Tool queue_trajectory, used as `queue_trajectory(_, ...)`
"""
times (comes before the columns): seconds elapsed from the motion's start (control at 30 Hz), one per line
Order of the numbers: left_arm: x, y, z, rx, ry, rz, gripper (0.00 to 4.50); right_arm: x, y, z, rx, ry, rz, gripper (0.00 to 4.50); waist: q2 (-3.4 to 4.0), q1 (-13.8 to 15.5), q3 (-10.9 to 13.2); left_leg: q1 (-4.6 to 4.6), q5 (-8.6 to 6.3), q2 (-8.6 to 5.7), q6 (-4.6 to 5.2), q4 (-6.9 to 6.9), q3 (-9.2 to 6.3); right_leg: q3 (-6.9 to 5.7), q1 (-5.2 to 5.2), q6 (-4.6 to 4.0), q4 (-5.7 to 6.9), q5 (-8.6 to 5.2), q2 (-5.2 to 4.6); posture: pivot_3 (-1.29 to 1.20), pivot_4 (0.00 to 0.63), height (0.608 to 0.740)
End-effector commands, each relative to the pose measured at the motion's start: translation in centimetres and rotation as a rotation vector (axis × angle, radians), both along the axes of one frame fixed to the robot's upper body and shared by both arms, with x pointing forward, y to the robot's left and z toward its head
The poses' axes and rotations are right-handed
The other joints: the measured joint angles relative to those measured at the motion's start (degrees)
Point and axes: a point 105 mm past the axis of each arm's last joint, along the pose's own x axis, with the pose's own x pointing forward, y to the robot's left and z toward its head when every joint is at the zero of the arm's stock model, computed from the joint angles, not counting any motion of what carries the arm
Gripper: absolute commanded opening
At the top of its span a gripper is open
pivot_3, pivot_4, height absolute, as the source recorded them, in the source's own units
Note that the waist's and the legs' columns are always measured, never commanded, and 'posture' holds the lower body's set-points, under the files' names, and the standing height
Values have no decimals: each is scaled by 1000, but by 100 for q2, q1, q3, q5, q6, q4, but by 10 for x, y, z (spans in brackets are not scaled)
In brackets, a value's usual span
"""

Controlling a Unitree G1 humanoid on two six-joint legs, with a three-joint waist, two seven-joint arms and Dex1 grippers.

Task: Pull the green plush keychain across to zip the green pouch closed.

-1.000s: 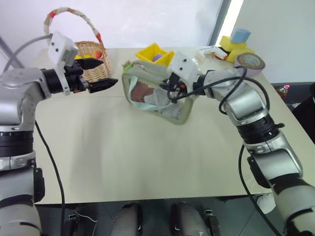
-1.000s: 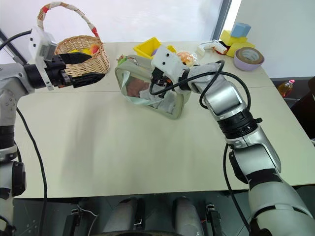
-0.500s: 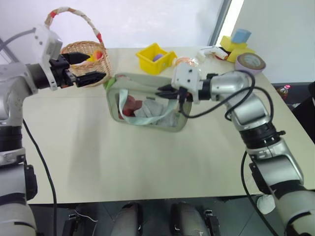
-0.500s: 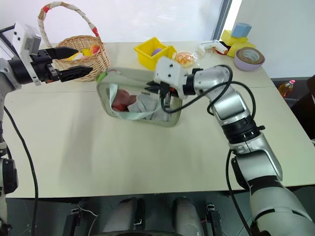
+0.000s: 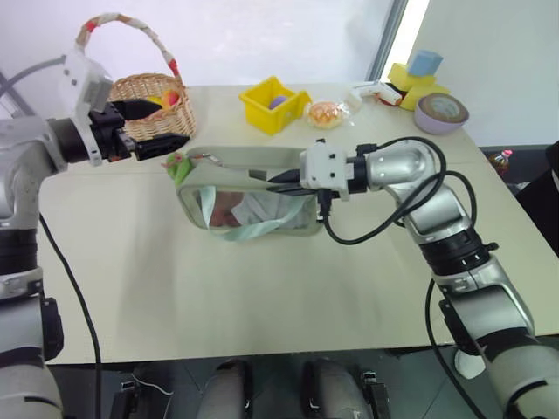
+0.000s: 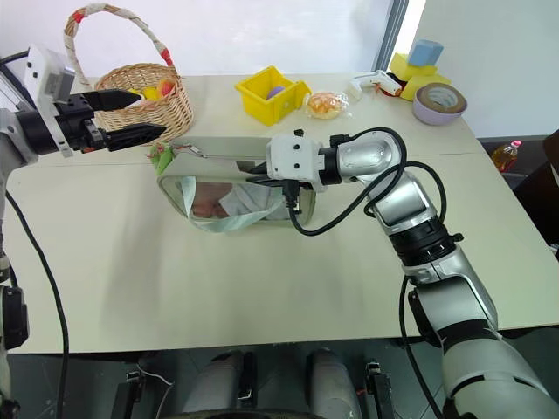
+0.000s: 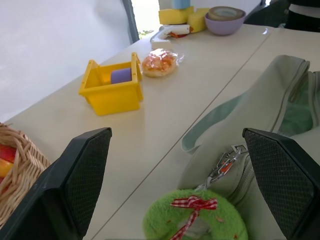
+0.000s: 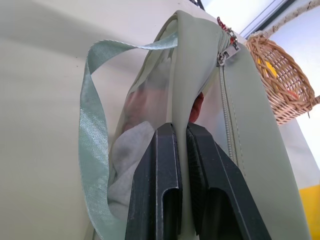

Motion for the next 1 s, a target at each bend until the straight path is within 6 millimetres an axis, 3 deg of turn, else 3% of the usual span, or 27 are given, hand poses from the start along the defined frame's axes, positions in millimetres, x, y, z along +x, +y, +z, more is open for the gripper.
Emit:
queue_trajectory(0.03,-4,0,17,-5,-64,-5,4500,1,1,27,52,-77,26,221,0,-2,0,0,1,0,-1,0,0,0,0,0,0,0,1,0,150,739)
queue_trajectory(0.23,-2,-4,15,-9,-62,-16,4500,-2,2,10,12,-44,44,221,0,0,0,0,1,1,-2,0,0,0,0,0,0,0,0,0,150,739)
queue_trajectory(0.33,-1,-3,13,-9,-57,-15,4500,1,0,11,20,-52,20,1021,0,0,0,1,2,0,-3,0,0,0,0,0,0,0,0,0,150,739)
queue_trajectory(0.43,0,2,11,-19,-40,-3,4500,2,-8,25,32,-82,-21,2537,0,0,0,1,2,1,-3,0,-1,0,0,0,1,0,0,0,150,739)
queue_trajectory(0.53,-1,12,7,-26,-13,24,4500,-4,-22,40,53,-63,-62,2537,0,19,0,0,2,1,-3,0,-1,0,0,0,0,0,-1,0,150,739)
queue_trajectory(0.67,-8,44,-5,-23,51,102,4500,-13,-48,48,67,-20,-154,2537,0,25,0,-1,1,3,-2,-1,-2,0,0,0,0,0,-5,0,150,739)
queue_trajectory(0.83,-18,66,-25,14,126,139,4500,-13,-63,25,52,43,-230,2537,0,20,0,6,-9,2,16,-3,2,0,2,-1,0,0,-2,0,150,739)
queue_trajectory(1.0,-5,70,-39,-7,138,179,4500,-1,-58,2,57,80,-255,2537,0,29,0,4,-12,0,21,-3,3,-1,2,-1,-1,0,-2,0,150,739)
